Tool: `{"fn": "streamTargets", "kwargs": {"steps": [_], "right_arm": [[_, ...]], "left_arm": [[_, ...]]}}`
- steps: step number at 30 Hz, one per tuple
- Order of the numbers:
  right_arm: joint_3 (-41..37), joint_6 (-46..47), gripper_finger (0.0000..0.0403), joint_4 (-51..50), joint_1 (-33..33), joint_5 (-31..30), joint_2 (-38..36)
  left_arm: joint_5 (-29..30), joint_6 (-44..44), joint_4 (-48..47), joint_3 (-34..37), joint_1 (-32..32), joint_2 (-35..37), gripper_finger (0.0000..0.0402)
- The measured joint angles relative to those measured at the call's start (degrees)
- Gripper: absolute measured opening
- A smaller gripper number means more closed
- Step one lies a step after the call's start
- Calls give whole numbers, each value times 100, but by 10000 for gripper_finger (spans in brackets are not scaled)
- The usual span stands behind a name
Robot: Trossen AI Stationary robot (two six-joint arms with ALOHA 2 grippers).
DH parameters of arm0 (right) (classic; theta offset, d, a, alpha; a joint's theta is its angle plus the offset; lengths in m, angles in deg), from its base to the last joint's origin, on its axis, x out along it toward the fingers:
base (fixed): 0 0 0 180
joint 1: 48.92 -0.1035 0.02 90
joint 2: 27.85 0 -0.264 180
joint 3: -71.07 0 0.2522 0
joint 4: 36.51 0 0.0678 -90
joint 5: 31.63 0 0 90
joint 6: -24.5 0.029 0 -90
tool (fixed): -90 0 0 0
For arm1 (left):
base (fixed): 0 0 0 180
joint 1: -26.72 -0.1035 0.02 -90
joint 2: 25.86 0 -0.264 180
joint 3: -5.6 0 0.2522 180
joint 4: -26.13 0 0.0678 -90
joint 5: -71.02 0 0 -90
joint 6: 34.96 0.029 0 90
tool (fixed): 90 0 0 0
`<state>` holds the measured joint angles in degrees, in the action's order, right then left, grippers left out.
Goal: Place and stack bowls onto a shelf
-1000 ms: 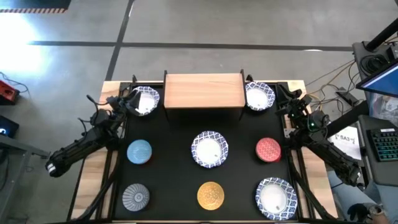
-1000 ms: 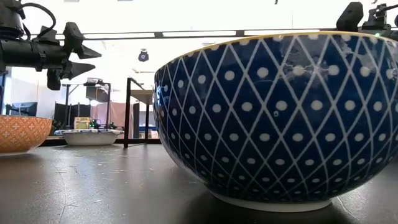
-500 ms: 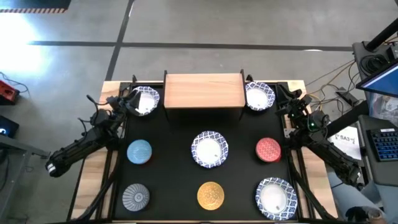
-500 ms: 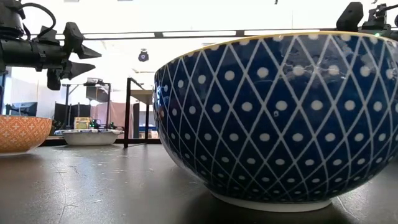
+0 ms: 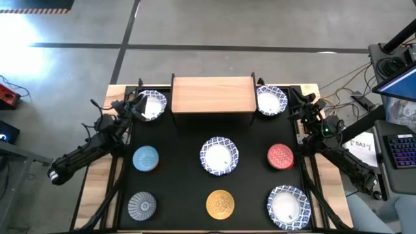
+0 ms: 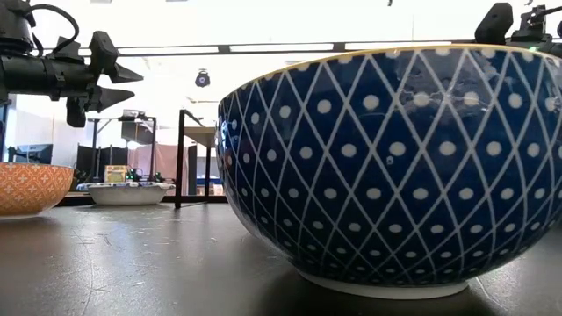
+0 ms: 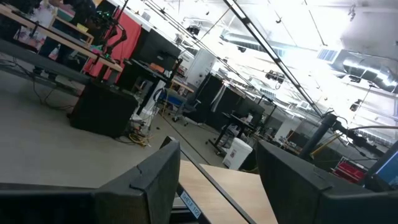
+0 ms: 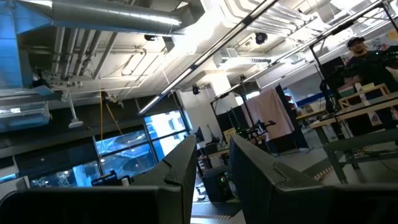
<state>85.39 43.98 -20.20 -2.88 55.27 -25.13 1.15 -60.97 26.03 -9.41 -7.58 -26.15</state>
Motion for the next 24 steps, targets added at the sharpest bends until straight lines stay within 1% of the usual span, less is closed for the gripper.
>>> {"fn": "streamTargets", "kwargs": {"steps": [21, 24], "right_arm": [[1, 0, 86, 0, 1, 1, 0], [0, 0, 86, 0, 182, 12, 0]], "left_arm": [[1, 0, 0, -1, 0, -1, 195], [-1, 0, 0, -1, -1, -1, 195]]}}
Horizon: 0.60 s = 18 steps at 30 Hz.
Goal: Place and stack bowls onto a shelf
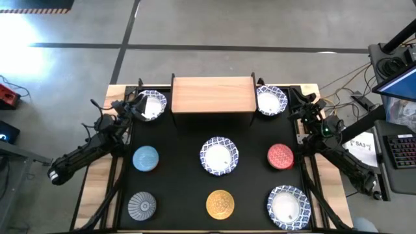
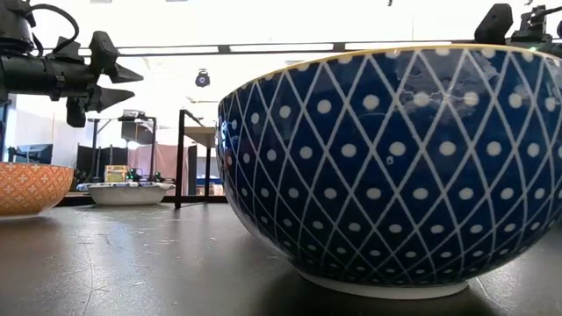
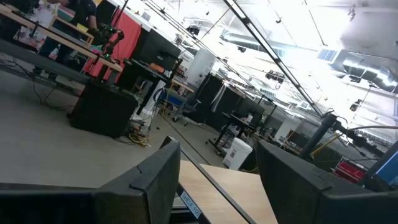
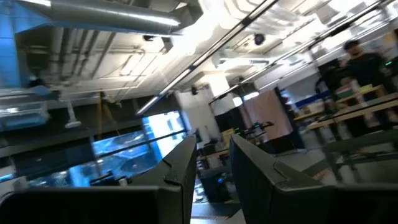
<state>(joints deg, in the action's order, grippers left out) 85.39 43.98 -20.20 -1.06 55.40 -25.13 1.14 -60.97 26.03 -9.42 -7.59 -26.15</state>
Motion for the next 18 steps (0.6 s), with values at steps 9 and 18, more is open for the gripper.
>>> {"fn": "streamTargets", "kwargs": {"steps": [9, 18], "right_arm": [[1, 0, 86, 0, 757, -17, 0], [1, 0, 86, 0, 755, -10, 0]], "left_arm": [[1, 0, -1, 0, 1, 1, 195], [0, -1, 1, 0, 0, 2, 195]]}}
